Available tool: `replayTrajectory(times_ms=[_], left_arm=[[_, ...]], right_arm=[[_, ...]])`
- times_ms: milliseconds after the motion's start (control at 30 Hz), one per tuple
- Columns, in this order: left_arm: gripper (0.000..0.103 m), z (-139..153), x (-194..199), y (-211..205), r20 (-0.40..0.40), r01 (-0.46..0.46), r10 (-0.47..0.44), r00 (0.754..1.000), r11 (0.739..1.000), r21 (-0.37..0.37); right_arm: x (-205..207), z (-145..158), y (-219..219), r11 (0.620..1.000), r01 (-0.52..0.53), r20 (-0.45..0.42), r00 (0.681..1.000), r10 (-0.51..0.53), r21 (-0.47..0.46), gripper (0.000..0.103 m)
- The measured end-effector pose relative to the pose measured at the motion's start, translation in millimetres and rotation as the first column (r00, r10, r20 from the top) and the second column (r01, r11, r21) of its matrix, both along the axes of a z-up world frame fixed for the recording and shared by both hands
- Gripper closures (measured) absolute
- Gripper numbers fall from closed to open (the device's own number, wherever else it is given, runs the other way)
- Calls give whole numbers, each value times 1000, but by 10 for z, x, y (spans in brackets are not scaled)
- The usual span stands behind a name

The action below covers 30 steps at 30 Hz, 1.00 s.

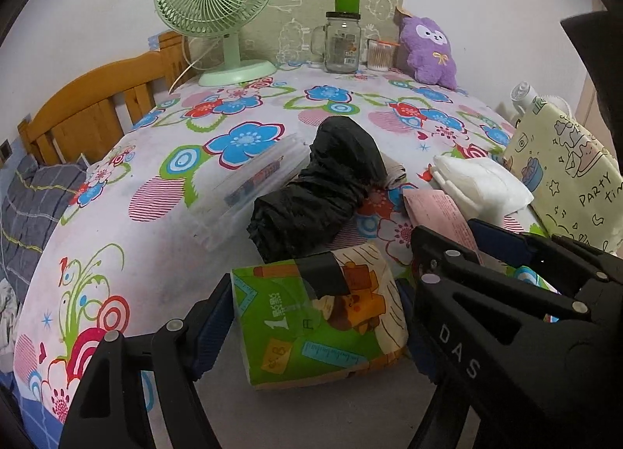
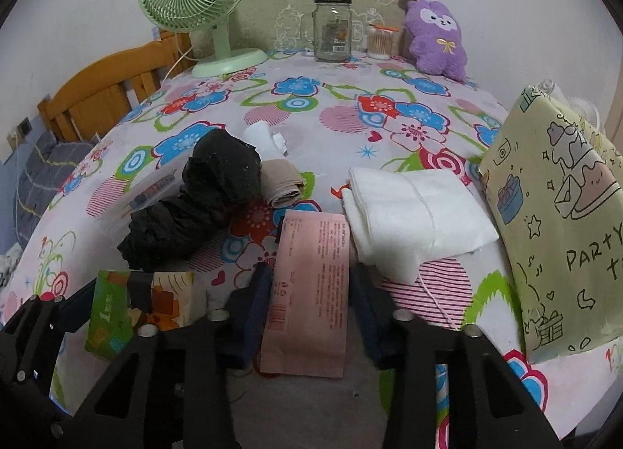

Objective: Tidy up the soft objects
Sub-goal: 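Grasp the pink packet with the right tool and lift it toward the box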

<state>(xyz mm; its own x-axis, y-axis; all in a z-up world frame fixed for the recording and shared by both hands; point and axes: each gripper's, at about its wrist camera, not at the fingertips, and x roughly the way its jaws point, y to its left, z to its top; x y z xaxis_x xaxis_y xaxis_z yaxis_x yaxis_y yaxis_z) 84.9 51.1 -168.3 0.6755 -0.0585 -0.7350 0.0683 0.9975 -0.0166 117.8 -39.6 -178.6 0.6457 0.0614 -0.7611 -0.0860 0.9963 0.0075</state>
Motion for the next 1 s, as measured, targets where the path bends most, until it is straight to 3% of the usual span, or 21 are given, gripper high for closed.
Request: replayTrajectory(times_ms=[367,1000], left_arm=[[24,79,-61,-35,10,6,-6,1000,1000,1],[24,680,-207,-251,111,29,-29,993,1000,-2]], right_arm=[[-99,110,31,999,-39,15,999,39,27,62],[-309,738,-210,1000,-9,122,992,5,29,62]])
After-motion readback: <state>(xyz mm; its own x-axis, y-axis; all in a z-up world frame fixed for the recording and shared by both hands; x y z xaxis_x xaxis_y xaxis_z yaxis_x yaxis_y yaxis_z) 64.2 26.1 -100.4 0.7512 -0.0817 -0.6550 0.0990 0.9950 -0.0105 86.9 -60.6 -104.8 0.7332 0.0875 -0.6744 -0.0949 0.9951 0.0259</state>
